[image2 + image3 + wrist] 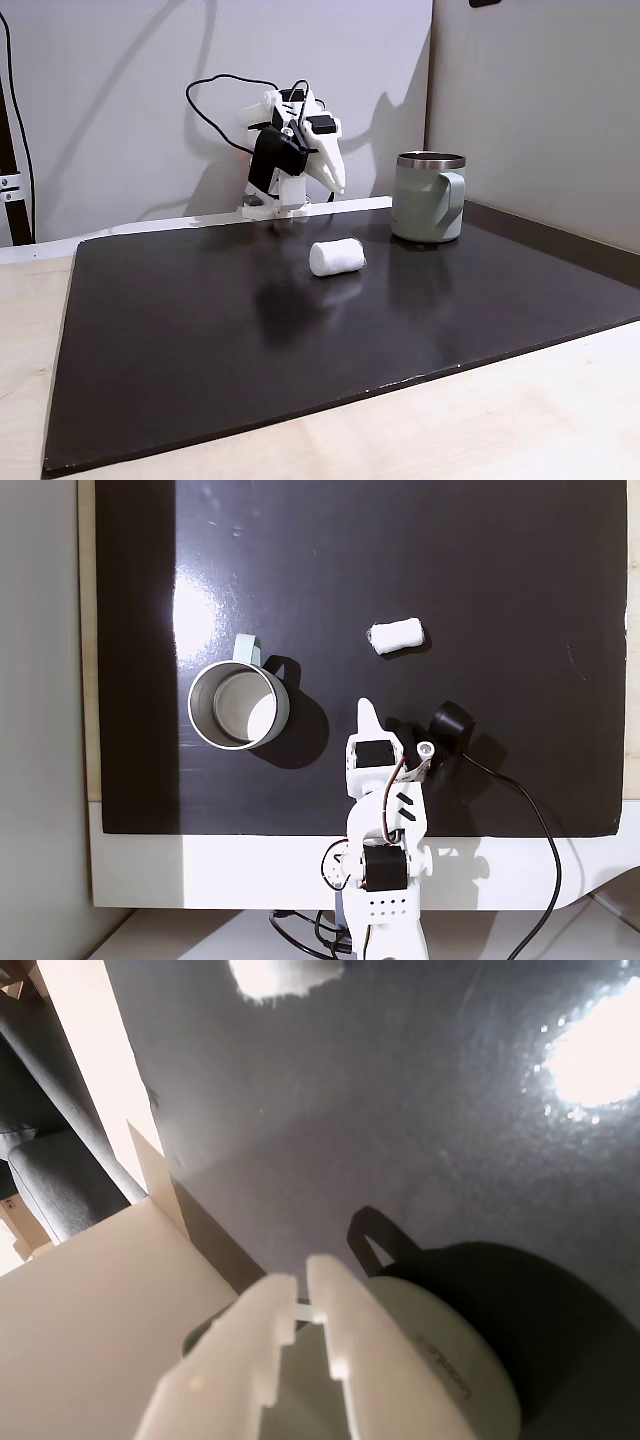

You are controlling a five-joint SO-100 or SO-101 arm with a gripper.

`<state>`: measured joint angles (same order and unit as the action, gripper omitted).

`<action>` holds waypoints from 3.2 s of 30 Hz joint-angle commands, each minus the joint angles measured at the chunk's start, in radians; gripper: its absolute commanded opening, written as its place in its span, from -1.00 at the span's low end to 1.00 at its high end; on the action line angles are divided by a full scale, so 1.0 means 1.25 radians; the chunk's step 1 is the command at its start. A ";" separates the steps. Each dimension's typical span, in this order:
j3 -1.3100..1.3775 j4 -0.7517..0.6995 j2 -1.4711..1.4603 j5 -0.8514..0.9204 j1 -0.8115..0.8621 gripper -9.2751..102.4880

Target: Grasp a gauze and put it in the cup.

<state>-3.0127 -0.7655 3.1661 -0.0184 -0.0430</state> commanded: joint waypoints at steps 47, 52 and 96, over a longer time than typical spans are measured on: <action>0.871 -0.220 -0.989 0.166 0.180 -0.31; 0.869 -0.174 -1.066 0.168 0.184 -0.31; 1.111 -0.167 -1.512 0.174 0.135 -0.83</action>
<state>-1.6782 -0.9587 1.2732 0.2102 0.1135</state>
